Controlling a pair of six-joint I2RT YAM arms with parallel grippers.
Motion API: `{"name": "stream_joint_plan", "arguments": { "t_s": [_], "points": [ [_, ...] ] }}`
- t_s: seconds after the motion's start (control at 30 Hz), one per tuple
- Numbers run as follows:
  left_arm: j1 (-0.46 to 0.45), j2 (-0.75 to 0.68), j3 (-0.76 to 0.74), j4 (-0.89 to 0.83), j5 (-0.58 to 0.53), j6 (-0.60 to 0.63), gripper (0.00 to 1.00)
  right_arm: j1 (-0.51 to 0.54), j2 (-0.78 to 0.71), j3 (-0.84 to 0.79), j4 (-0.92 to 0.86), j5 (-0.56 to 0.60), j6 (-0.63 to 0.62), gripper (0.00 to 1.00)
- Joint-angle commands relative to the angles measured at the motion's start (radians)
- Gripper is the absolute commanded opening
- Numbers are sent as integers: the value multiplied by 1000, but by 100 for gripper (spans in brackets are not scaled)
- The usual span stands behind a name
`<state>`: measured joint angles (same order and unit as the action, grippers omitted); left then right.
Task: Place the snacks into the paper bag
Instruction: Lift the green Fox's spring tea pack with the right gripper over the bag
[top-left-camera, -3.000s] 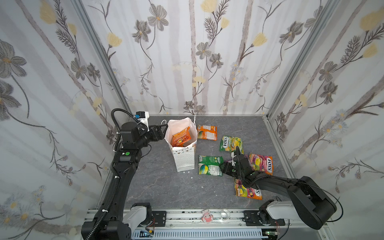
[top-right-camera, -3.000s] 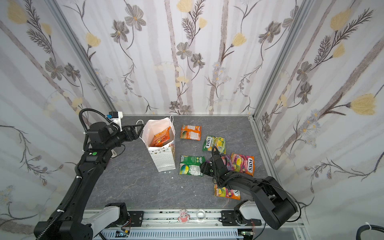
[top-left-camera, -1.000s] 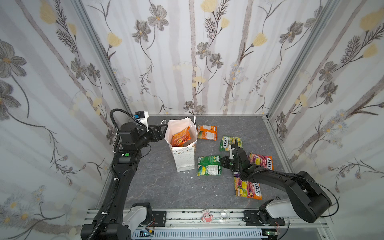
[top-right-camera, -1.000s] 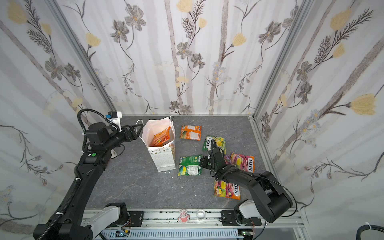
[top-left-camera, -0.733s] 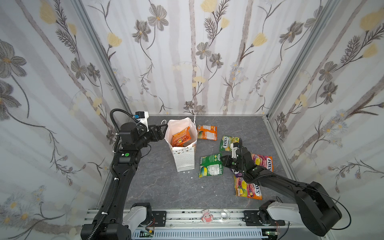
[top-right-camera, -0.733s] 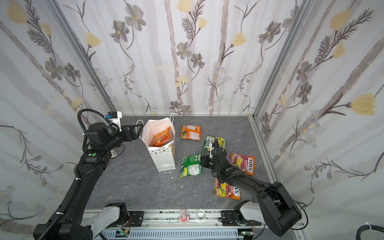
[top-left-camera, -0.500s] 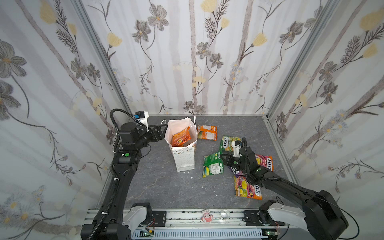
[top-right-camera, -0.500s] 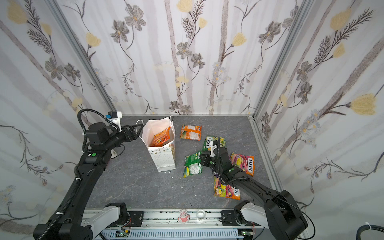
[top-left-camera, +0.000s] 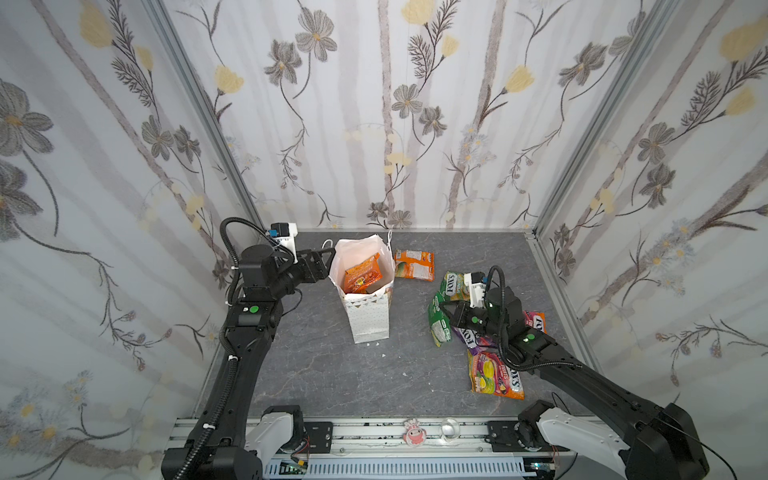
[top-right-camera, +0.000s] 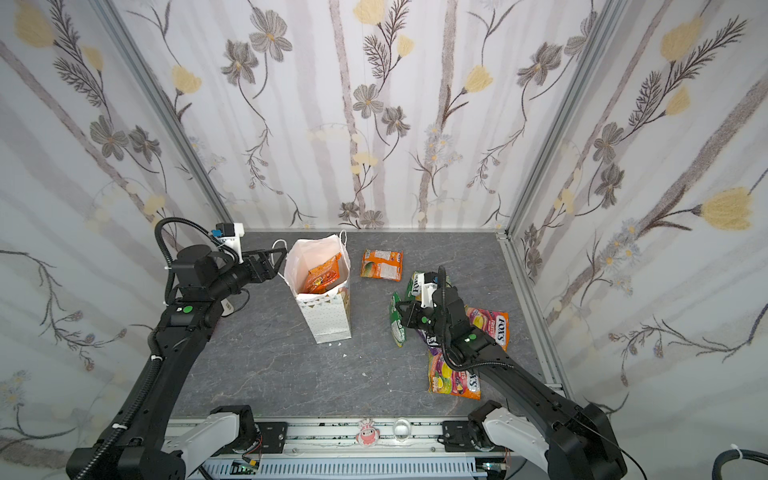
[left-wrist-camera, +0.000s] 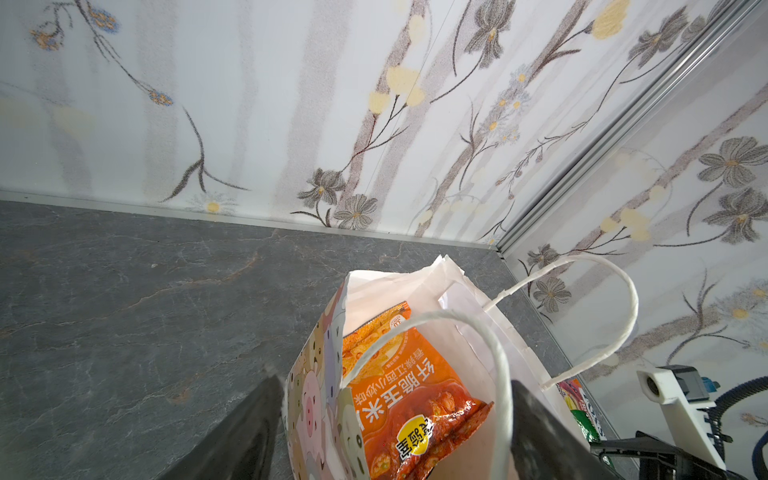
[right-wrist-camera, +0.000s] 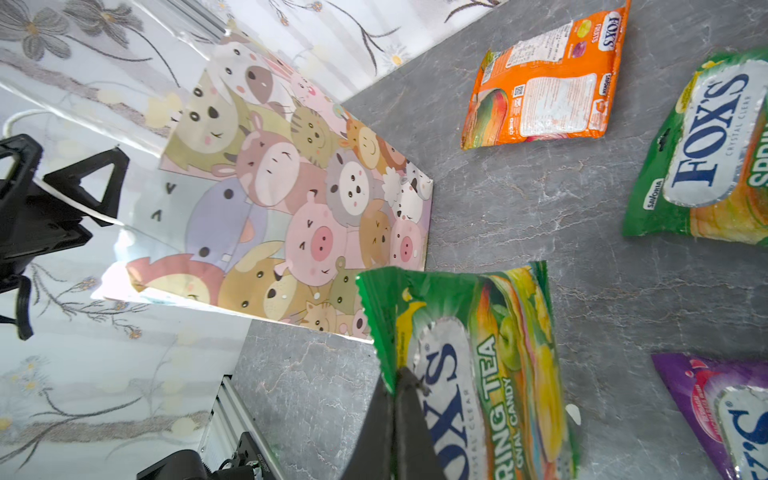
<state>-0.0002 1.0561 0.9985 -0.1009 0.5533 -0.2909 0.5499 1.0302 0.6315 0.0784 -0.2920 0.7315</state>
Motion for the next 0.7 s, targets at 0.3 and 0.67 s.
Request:
{"name": "stream_joint_plan", "arguments": {
  "t_s": [0.3,0.67],
  "points": [
    [1,4,0,38,5,-2,84,44,-88,180,-103,-15,-45,0],
    [2,1,1,39,7,-4,83,173,-30,414,-191,41,-111,0]
  ]
}}
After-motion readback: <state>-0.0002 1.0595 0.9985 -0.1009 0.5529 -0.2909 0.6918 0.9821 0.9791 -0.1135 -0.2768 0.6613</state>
